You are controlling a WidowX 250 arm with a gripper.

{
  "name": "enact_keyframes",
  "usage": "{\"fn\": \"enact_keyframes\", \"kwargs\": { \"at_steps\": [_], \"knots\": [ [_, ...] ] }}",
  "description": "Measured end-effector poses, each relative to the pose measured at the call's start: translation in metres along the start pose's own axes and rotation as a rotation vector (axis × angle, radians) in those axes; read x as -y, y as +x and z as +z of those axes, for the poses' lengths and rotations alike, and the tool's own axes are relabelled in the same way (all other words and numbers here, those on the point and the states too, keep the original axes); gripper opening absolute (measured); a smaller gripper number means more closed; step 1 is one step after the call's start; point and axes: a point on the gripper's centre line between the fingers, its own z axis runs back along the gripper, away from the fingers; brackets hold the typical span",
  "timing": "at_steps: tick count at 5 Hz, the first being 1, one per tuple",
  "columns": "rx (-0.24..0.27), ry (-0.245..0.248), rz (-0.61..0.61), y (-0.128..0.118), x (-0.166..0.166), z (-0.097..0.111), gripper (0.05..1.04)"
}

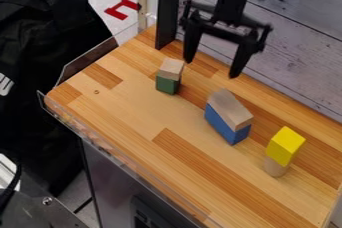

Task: Move the rectangular box from top of tower and put on top of blue rectangular box

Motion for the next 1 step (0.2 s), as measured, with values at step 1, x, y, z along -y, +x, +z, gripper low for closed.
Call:
{"fn": "enact_keyframes", "kwargs": {
  "at_steps": [1],
  "knots": [
    [-0.013,-0.01,-0.017,0.0131,-0.0057,-0.011,0.999]
  ]
}}
